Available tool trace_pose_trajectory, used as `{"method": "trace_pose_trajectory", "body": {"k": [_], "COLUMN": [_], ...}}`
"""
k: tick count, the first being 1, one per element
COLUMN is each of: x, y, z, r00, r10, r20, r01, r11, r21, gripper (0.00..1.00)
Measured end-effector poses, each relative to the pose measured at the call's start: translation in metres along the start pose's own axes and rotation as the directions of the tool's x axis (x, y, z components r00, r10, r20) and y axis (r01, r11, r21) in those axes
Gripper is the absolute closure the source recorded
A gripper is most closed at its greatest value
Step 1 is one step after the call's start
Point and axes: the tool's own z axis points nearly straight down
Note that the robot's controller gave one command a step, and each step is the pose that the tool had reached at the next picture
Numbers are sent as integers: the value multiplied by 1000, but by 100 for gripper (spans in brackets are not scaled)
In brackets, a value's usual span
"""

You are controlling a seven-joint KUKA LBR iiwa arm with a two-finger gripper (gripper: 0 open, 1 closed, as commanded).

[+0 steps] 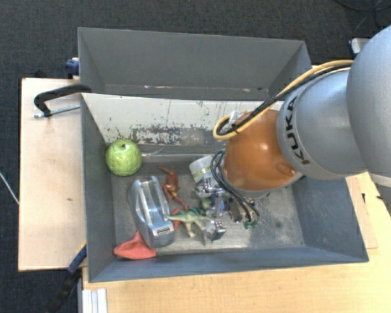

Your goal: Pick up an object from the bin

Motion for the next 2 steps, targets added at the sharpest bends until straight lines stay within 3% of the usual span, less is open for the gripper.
{"method": "trace_pose_trajectory", "body": {"k": [1, 2], "x": [-3, -3], "y": [-19, -19], "z": [-8, -8], "r00": [964, 964], "r10": [-266, -266], "r20": [0, -1], "r01": [266, 266], "r11": [964, 964], "r21": [-1, -1], "gripper": [100, 100]}}
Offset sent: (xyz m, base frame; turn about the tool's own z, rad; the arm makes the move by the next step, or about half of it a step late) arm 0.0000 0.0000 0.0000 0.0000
